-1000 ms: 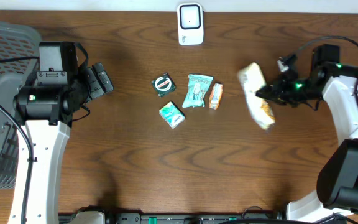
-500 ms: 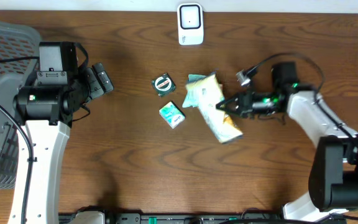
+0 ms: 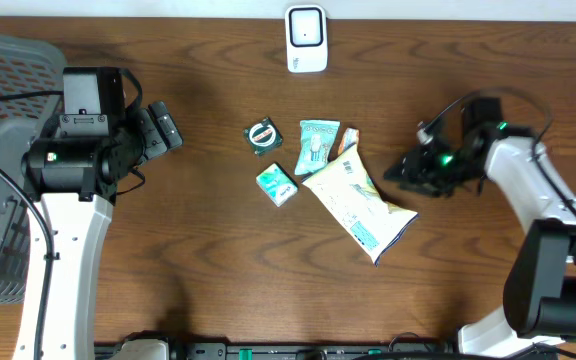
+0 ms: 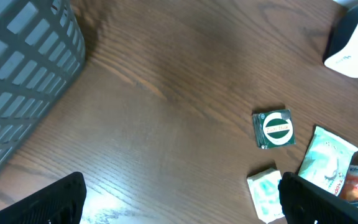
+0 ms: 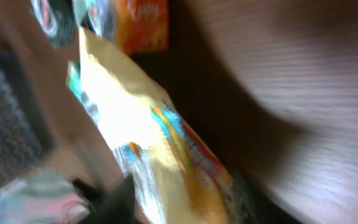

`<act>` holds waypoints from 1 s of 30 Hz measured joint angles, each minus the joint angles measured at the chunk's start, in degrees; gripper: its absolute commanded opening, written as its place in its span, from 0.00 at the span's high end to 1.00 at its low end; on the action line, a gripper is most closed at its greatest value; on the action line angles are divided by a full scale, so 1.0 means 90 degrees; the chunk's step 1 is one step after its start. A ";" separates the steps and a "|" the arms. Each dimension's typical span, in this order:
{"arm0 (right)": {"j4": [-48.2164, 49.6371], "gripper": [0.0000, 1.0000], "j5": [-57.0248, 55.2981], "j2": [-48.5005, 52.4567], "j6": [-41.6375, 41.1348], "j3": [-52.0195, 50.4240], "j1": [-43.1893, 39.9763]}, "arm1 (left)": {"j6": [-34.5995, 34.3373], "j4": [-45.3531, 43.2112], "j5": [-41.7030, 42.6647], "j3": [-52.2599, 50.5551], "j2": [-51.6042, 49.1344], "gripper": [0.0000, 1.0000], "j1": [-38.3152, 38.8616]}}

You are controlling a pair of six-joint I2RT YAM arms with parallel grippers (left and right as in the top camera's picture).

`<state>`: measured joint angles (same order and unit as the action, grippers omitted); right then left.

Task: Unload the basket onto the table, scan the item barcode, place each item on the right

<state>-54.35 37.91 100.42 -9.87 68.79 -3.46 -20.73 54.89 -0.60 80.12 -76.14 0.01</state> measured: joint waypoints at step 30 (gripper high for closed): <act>0.0287 0.99 -0.0265 -0.0056 0.1358 -0.0690 0.1122 | 0.0000 -0.0005 -0.0002 0.0000 0.0000 0.02 0.0000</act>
<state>-51.77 35.53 99.92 2.35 62.59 6.63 -20.73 54.85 -0.62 80.12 -76.14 0.01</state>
